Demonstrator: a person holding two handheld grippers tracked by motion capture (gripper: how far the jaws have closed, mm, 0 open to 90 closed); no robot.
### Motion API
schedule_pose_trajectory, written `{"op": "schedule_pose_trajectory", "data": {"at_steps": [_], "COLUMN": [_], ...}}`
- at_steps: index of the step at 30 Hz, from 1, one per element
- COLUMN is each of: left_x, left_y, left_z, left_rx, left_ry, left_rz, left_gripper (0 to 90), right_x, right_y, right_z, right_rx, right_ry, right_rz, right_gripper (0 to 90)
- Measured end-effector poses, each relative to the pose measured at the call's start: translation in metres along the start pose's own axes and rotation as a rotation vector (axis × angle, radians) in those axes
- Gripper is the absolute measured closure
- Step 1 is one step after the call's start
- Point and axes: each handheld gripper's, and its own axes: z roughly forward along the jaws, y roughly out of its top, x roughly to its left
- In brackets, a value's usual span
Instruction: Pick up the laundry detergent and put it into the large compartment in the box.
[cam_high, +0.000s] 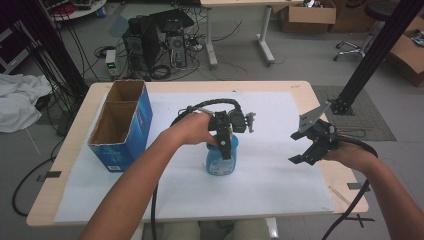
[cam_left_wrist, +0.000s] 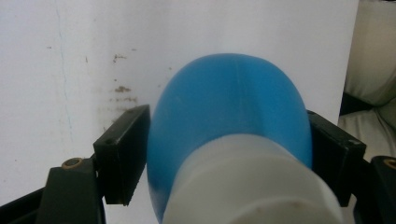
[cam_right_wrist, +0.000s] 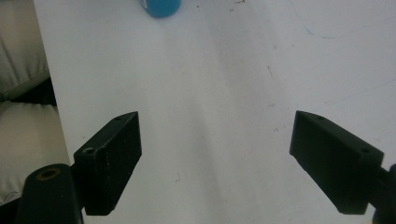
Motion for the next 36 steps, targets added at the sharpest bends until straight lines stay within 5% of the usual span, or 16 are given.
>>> {"op": "schedule_pose_trajectory", "data": {"at_steps": [36], "left_x": [0.0007], "left_y": [-0.0025], "left_z": [0.0012], "left_rx": [-0.014], "left_ry": [0.003], "left_rz": [-0.002], "left_gripper": [33.5], "right_x": [-0.0009], "right_y": [-0.0011], "right_z": [0.0022], "right_rx": [-0.006], "right_ry": [0.010], "right_rz": [0.006], "right_gripper": [16.5]}}
